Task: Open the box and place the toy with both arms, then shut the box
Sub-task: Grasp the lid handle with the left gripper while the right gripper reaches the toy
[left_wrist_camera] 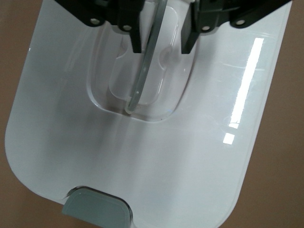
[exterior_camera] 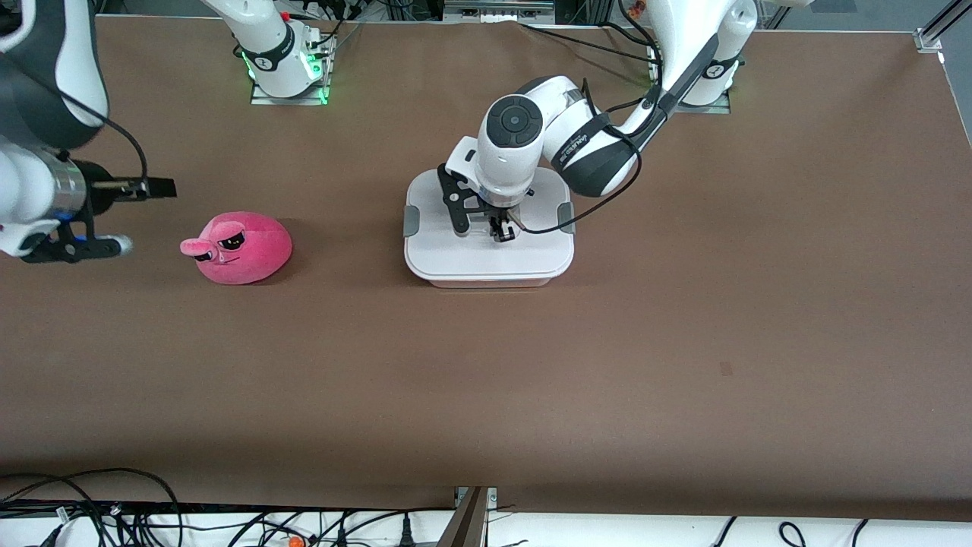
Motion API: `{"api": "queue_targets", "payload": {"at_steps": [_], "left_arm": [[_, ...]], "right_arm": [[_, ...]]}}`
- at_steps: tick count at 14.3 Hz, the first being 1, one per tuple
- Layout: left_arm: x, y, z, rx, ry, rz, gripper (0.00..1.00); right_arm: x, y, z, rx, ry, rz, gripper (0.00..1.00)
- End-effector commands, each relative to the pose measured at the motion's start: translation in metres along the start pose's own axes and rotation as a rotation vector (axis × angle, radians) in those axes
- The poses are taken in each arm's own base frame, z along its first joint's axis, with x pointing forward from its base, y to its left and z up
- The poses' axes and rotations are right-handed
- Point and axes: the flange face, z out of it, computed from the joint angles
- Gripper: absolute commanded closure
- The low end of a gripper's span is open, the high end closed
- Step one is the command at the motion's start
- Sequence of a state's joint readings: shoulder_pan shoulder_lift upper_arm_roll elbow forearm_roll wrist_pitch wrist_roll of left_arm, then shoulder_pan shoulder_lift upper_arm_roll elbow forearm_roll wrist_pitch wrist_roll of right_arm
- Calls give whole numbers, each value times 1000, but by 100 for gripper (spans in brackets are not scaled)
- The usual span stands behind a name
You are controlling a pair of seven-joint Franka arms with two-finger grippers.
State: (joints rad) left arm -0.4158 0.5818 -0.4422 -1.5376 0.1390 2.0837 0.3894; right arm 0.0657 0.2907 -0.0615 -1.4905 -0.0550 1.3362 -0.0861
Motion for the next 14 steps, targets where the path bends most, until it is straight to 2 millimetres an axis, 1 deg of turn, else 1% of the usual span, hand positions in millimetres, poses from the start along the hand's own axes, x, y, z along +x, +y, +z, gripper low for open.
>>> {"api": "queue_targets", "payload": {"at_steps": [1, 2, 4, 5, 6, 7, 9, 10, 11, 13, 14], "left_arm": [[6, -1, -5, 21, 6, 35, 100], [5, -2, -6, 22, 4, 34, 100], [6, 1, -8, 20, 2, 41, 100], [6, 1, -10, 21, 3, 41, 100], [6, 3, -14, 24, 7, 43, 100], [7, 4, -18, 27, 11, 43, 100], [13, 19, -32, 27, 29, 61, 100], [16, 31, -40, 21, 23, 79, 100], [16, 38, -48, 24, 16, 87, 100], [14, 45, -68, 35, 11, 96, 100], [11, 46, -80, 38, 4, 93, 100]], "right_arm": [[22, 1, 23, 3, -24, -8, 0], [28, 0, 41, 3, -33, -12, 0], [33, -1, 68, 5, -42, -43, 0], [36, 0, 76, 6, -39, -96, 0], [37, 8, 85, 9, -38, -124, 0], [38, 12, 95, 14, -47, -130, 0], [39, 11, 111, 15, -62, -143, 0], [40, 12, 117, 17, -64, -177, 0], [41, 13, 122, 18, -62, -209, 0], [43, 17, 134, 20, -56, -251, 0], [44, 17, 141, 19, -49, -271, 0]]}}
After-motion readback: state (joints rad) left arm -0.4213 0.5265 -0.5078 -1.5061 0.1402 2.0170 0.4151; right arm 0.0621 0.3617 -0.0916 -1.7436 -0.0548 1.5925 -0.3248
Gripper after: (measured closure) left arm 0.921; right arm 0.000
